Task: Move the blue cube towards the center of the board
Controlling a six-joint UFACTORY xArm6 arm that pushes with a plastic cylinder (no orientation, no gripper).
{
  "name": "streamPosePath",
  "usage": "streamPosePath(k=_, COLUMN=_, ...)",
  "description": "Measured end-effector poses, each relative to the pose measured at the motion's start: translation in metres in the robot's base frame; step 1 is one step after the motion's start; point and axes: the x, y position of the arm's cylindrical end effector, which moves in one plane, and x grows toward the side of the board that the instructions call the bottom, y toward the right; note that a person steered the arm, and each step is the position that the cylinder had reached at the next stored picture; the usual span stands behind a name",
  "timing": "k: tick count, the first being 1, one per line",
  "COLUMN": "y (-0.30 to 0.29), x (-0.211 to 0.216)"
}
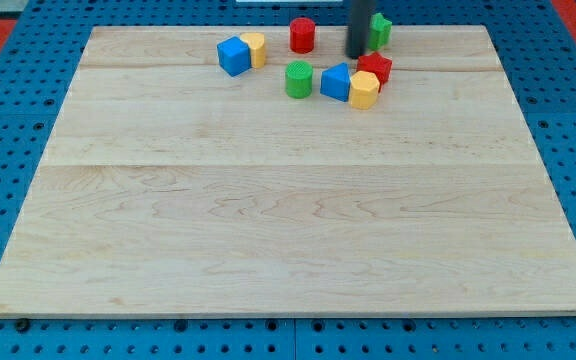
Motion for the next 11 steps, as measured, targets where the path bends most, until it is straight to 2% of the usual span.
streamPosePath(k=1, y=-0.084, x=0.000)
streamPosePath(k=2, y=-0.129, x=0.000)
streamPosePath(k=3, y=-0.134, x=0.000)
streamPosePath(k=5, y=-0.124, x=0.028)
streamPosePath(k=6, y=-0.183, x=0.017)
streamPosePath(k=7, y=-0.214, x=0.011)
streamPosePath(k=11, y=-0.197, x=0.026)
